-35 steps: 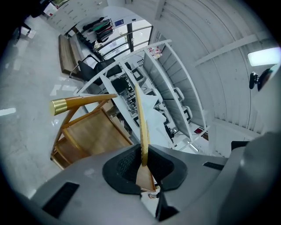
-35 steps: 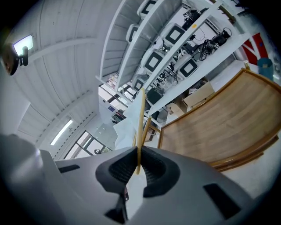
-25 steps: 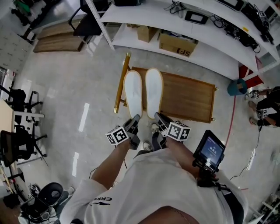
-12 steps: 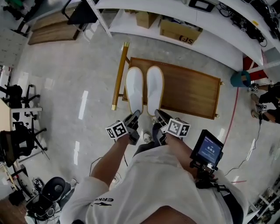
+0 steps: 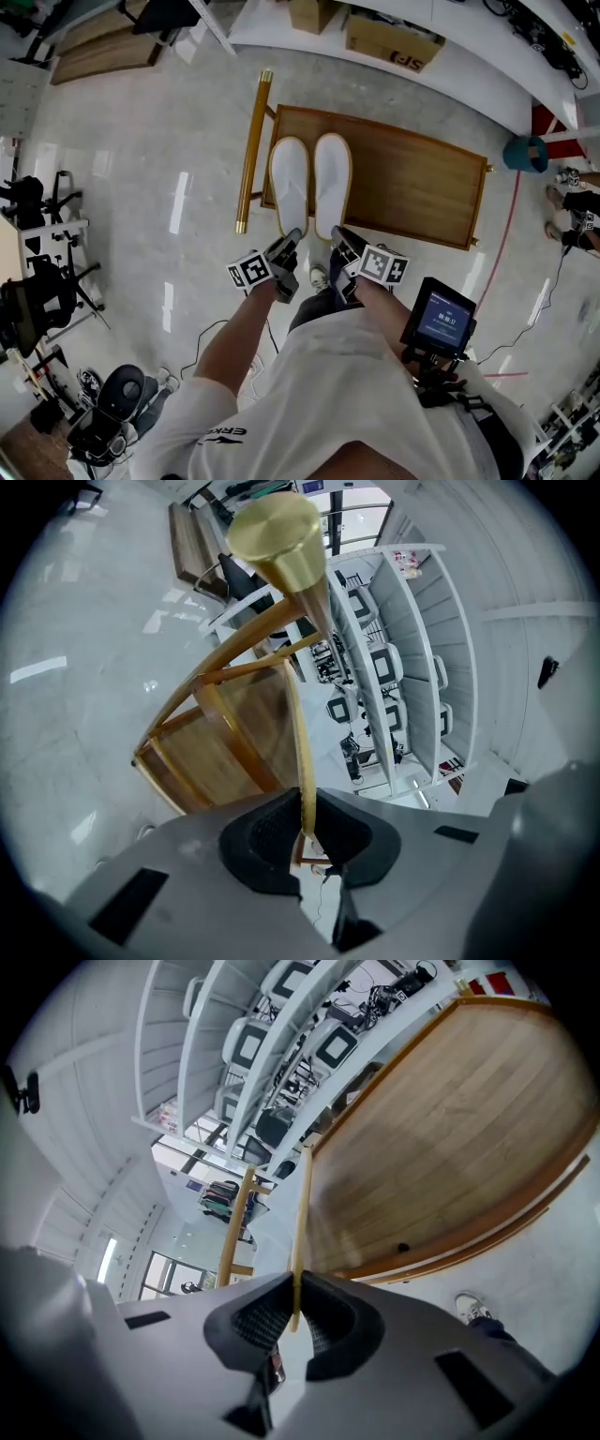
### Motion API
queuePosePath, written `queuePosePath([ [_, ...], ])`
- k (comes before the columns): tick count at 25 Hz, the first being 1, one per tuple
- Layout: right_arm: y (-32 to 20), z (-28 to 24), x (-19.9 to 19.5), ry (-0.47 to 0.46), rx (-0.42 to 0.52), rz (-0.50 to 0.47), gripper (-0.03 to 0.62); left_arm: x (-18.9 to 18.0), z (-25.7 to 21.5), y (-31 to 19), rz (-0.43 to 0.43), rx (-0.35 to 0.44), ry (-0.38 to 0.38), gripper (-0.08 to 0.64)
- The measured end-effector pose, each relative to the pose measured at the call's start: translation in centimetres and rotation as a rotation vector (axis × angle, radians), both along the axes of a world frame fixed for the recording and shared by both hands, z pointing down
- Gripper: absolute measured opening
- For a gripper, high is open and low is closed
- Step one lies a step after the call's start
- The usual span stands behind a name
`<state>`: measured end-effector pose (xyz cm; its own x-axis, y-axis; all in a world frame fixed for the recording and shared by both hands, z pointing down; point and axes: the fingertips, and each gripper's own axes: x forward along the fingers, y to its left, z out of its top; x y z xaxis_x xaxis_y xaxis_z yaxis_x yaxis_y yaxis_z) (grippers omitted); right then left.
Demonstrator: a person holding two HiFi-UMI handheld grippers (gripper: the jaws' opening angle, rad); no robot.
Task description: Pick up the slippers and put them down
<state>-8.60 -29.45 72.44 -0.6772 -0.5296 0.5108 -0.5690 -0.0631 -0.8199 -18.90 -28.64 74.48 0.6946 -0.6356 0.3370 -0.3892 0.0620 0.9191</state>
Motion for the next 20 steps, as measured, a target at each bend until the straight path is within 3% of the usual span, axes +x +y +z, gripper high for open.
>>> queuePosePath([
  [20,-0.2,4.5,-0.9,-0.049,-0.113,0.050,0.031,-1.5,4.5,-0.5,0.013,-0.102,0.042,0.032],
])
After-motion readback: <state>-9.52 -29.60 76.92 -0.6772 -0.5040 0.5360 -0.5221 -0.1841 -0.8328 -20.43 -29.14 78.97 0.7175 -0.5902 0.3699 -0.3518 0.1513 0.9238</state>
